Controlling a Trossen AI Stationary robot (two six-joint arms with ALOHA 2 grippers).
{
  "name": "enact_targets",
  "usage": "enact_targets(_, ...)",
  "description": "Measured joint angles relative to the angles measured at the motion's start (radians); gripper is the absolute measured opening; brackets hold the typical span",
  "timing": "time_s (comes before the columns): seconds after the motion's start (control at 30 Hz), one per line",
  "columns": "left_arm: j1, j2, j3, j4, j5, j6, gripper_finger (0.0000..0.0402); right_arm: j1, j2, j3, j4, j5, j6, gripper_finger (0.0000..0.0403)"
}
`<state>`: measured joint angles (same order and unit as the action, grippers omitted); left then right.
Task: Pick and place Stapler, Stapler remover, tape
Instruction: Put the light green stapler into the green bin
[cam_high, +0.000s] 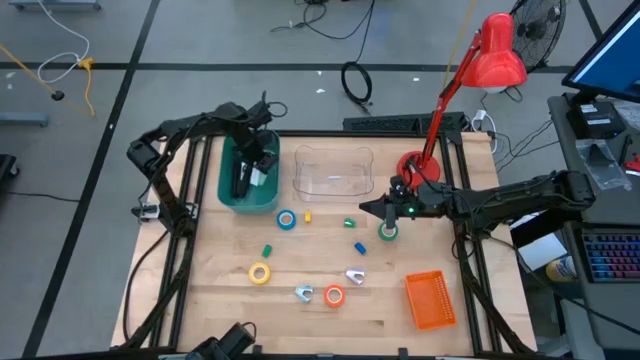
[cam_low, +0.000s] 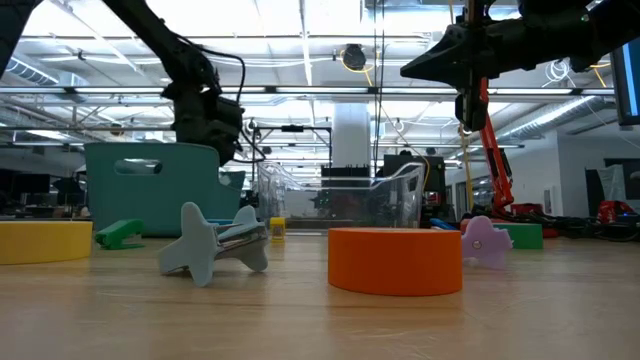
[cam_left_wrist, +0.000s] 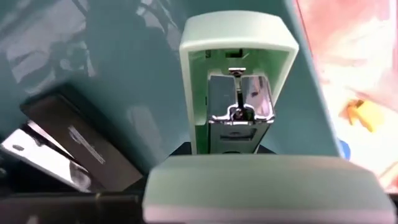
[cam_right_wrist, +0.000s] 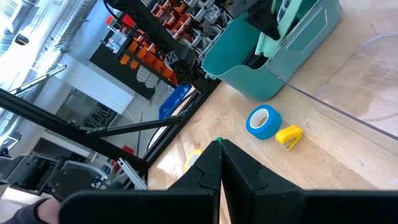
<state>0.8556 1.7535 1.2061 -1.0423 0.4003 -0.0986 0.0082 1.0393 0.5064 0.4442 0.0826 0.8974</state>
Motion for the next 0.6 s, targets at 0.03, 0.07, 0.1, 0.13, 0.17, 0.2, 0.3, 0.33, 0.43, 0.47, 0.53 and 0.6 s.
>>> enact_targets(0.03,0.003,0.000,-0.004,0.006,0.003,0.000,0.0140,0.000,0.000,0.000,0.000,0.000,0.000,0.0000)
enact_targets(0.07,0.005,0.000,-0.008,0.007,0.017,0.000,0.0140,0.000,0.000,0.000,0.000,0.000,0.000,0.0000)
enact_targets(0.1,0.008,0.000,-0.012,0.006,0.033,0.002,0.0140,0.000,0.000,0.000,0.000,0.000,0.000,0.0000)
enact_targets(0.13,0.011,0.000,-0.018,0.016,0.053,0.005,0.0140,0.000,0.000,0.000,0.000,0.000,0.000,0.0000)
enact_targets(0.17,0.014,0.000,-0.026,0.030,0.077,0.008,0.0140,0.000,0.000,0.000,0.000,0.000,0.000,0.0000)
enact_targets(0.2,0.016,0.000,-0.034,0.051,0.101,0.011,0.0140,0.000,0.000,0.000,0.000,0.000,0.000,0.0000)
enact_targets(0.3,0.026,0.000,-0.055,0.083,0.150,0.014,0.0140,0.000,0.000,0.000,0.000,0.000,0.000,0.0000)
enact_targets(0.33,0.028,0.000,-0.062,0.087,0.149,0.014,0.0140,0.000,0.000,0.000,0.000,0.000,0.000,0.0000)
enact_targets(0.43,0.034,0.000,-0.087,0.109,0.146,0.014,0.0140,0.000,0.000,0.000,0.000,0.000,0.000,0.0000)
enact_targets(0.47,0.036,0.000,-0.099,0.115,0.145,0.012,0.0140,0.000,0.000,0.000,0.000,0.000,0.000,0.0000)
enact_targets(0.53,0.038,0.000,-0.122,0.126,0.145,0.011,0.0140,0.000,0.000,0.000,0.000,0.000,0.000,0.0000)
enact_targets(0.6,0.038,0.000,-0.141,0.140,0.145,0.011,0.0140,0.000,0.000,0.000,0.000,0.000,0.000,0.0000)
